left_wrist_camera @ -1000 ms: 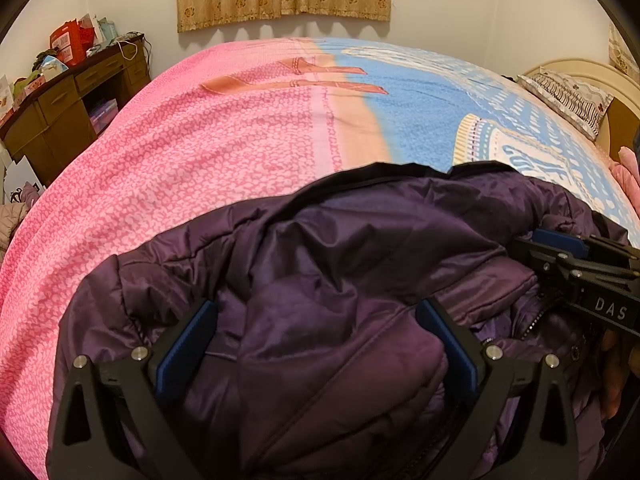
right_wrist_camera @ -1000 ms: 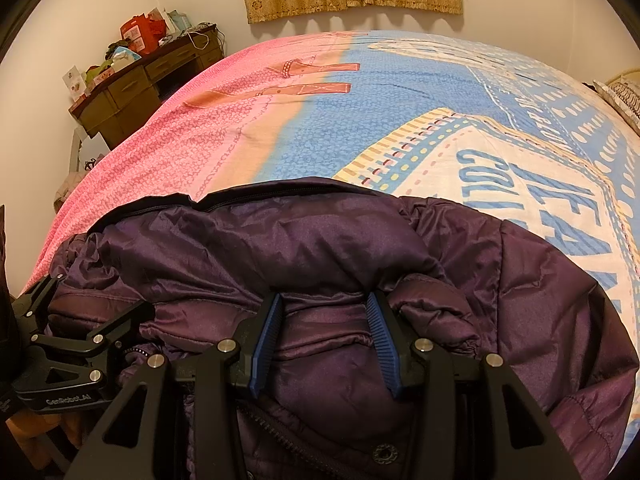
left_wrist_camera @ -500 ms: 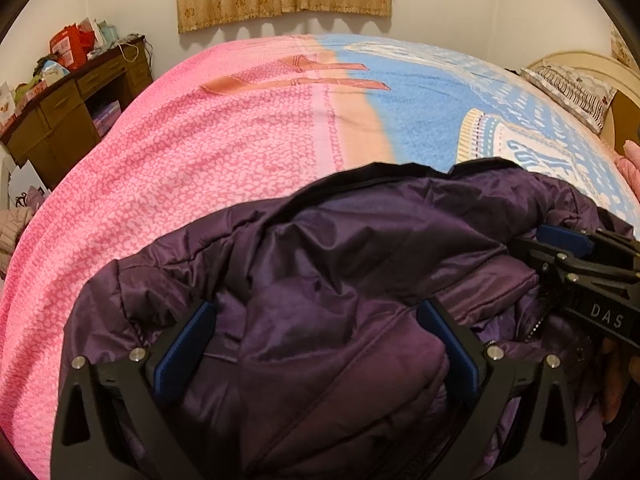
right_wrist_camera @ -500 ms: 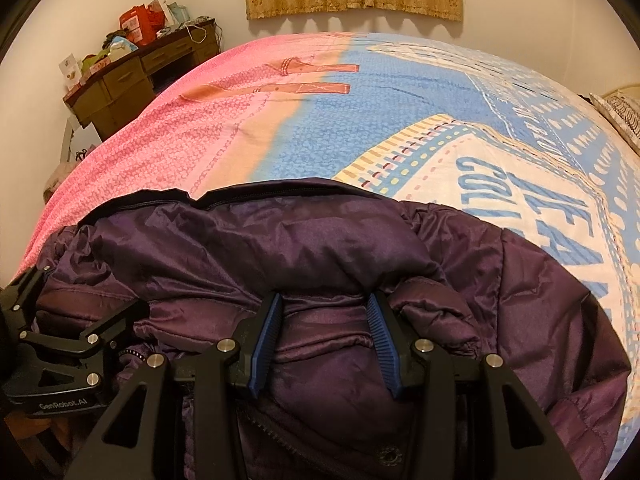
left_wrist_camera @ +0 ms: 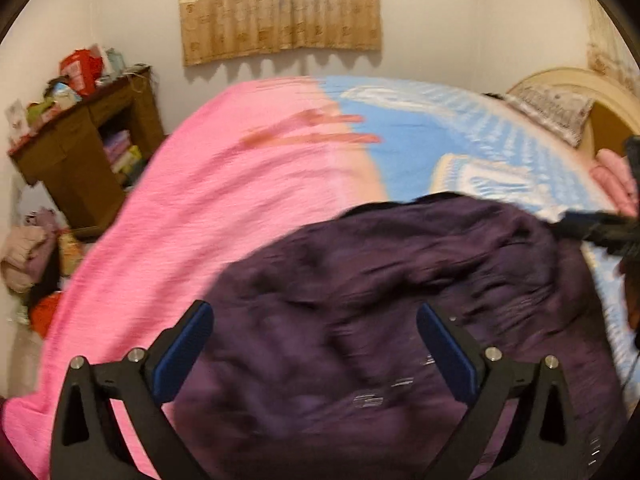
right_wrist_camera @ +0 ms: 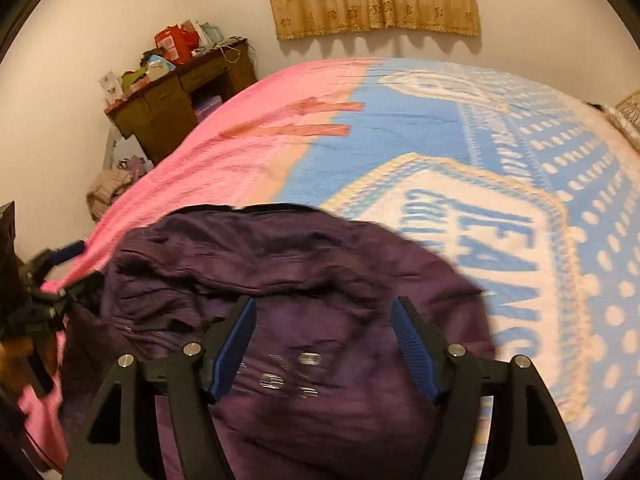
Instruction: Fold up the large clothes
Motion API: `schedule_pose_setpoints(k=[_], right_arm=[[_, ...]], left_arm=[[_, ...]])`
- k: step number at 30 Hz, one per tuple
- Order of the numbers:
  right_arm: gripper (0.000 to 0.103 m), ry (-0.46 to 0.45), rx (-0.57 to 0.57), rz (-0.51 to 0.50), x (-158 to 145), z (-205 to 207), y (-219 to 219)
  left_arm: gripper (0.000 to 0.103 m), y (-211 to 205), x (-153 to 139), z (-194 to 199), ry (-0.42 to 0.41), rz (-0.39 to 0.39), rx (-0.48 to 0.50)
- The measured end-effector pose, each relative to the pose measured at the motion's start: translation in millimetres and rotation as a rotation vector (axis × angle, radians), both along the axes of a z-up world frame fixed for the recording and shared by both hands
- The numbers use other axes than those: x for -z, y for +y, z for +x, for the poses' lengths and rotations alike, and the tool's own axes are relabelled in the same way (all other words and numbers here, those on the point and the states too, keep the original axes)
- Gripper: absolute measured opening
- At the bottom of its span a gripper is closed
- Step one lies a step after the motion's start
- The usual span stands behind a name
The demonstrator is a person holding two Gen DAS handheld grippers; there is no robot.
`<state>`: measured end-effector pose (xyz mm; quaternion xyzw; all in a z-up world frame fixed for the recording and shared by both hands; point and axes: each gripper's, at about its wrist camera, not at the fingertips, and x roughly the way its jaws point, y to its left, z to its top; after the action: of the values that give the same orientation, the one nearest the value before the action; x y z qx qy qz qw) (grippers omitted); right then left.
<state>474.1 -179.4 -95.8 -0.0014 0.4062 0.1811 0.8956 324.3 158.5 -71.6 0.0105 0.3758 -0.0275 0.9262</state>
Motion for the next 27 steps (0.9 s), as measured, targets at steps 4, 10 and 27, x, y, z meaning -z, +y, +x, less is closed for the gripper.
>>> schedule_pose_setpoints(k=[4,10,27], right_arm=[[0.08,0.042,0.045,0.039,7,34,-32],[0.08,0.199,-0.016,0.102,36,108,-47],[0.014,0.146,-0.309,-0.062,29,82,18]], left_arm=[[0.103,55,14,24,0.04,-0.095,-0.051],[0.103,106,62,79,0.248,-0.441,-0.034],[0.018,28,51,91,0.205,-0.178,0.305]])
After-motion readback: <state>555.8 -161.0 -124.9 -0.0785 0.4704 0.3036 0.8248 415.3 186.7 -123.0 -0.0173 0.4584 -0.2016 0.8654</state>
